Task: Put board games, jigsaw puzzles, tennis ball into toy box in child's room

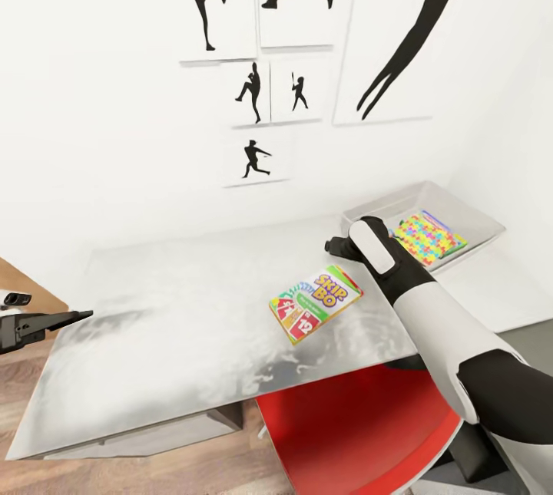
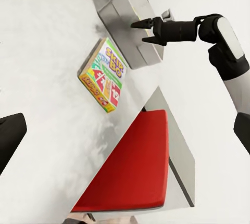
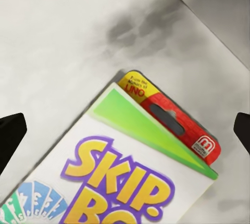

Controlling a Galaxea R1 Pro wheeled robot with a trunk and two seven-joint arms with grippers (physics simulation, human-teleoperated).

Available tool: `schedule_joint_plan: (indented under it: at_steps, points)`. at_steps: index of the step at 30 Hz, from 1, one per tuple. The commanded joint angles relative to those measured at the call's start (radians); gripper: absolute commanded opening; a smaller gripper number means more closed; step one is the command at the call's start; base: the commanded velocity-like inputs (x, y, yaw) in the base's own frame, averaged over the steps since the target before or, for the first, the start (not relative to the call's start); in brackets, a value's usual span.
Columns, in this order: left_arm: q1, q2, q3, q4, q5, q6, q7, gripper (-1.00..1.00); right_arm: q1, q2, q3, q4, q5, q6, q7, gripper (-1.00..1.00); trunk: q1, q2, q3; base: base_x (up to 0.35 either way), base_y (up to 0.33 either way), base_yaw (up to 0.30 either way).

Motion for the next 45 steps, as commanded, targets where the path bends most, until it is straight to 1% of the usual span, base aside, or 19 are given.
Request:
schedule_joint_plan:
  at_steps: [1, 9, 17, 25, 34, 45]
  points:
    - [-0.001, 0.000, 0.000, 0.000, 0.000, 0.011, -0.004, 1.00, -0.003, -0.001, 0.005, 0.003, -0.010, 0.001, -0.010, 1.00, 0.001, -0.002, -0.003, 0.000, 0.000, 0.000]
    - [-0.001, 0.001, 0.000, 0.000, 0.000, 0.011, -0.004, 1.00, -0.024, 0.003, 0.005, 0.049, -0.012, 0.001, -0.005, 1.00, 0.001, -0.002, -0.017, 0.000, 0.000, 0.000]
    - [-0.001, 0.001, -0.002, 0.000, 0.000, 0.011, -0.004, 1.00, -0.044, 0.008, 0.005, 0.094, -0.011, -0.001, 0.024, 1.00, 0.001, -0.002, -0.030, 0.000, 0.000, 0.000]
    - [-0.001, 0.000, -0.002, 0.000, 0.000, 0.011, -0.004, 1.00, -0.052, 0.008, 0.005, 0.102, -0.011, -0.001, 0.036, 1.00, 0.001, -0.002, -0.043, 0.000, 0.000, 0.000]
    - [-0.001, 0.000, -0.002, 0.000, 0.000, 0.011, -0.004, 1.00, -0.075, 0.011, 0.005, 0.103, -0.014, 0.002, 0.038, 1.00, 0.001, -0.002, -0.057, 0.000, 0.000, 0.000]
    - [-0.001, 0.001, -0.002, 0.001, 0.000, 0.011, -0.004, 1.00, -0.088, 0.012, 0.005, 0.103, -0.015, 0.013, 0.038, 1.00, 0.001, -0.002, -0.075, 0.000, 0.000, 0.000]
